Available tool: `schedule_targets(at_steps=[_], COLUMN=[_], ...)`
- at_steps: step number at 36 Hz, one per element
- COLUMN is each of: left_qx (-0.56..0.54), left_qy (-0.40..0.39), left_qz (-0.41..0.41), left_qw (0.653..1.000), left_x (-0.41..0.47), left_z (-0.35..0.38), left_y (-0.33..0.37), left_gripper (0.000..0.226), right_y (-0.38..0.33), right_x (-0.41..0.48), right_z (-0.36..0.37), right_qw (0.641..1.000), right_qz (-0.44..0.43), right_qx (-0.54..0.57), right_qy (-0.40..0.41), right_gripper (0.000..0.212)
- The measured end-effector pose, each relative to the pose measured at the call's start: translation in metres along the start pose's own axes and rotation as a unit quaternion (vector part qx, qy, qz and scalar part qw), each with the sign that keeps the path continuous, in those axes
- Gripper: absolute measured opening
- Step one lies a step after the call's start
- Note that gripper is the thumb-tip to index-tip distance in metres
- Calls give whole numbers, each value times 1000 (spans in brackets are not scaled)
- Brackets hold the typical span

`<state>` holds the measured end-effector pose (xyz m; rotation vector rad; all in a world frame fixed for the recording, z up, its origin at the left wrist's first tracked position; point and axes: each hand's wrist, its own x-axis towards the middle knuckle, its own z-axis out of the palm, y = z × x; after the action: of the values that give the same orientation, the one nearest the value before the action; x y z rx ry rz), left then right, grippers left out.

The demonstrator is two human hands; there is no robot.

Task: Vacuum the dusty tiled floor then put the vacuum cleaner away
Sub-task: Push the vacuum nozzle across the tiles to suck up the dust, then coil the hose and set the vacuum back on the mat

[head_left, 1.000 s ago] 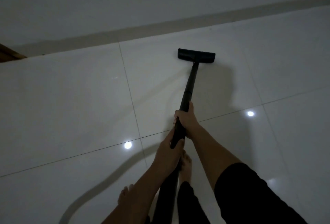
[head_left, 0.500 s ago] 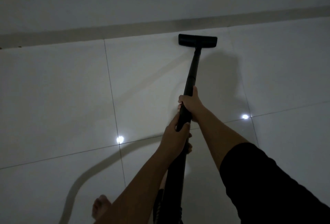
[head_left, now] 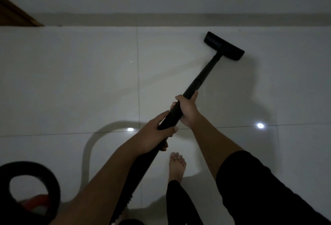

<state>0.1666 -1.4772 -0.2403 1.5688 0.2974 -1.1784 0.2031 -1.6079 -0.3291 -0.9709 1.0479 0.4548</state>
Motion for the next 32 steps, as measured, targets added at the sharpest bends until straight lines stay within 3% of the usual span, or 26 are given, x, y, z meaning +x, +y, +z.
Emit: schedule_targets(at_steps=[9,17,26,32], left_qx=[164,333,421,396], left_qy=[-3,59,225,239], left_qz=[-37,-38,-58,-79], left_qw=[986,940,877,883], left_x=[-98,-206,-318,-348], left_z=[-92,-151,-225,-264], left_y=[-49,-113,-198,-219], left_gripper=[78,57,41,50], right_y=[83,193,309,349], right_x=[-57,-122,-184,-200], right_z=[94,174,269,304], right_qw=[998,995,987,982], right_qz=[40,60,59,52], right_qx=[46,76,138,167], right_qy=[-9,-27,-53,-72], right_gripper=[88,83,91,90])
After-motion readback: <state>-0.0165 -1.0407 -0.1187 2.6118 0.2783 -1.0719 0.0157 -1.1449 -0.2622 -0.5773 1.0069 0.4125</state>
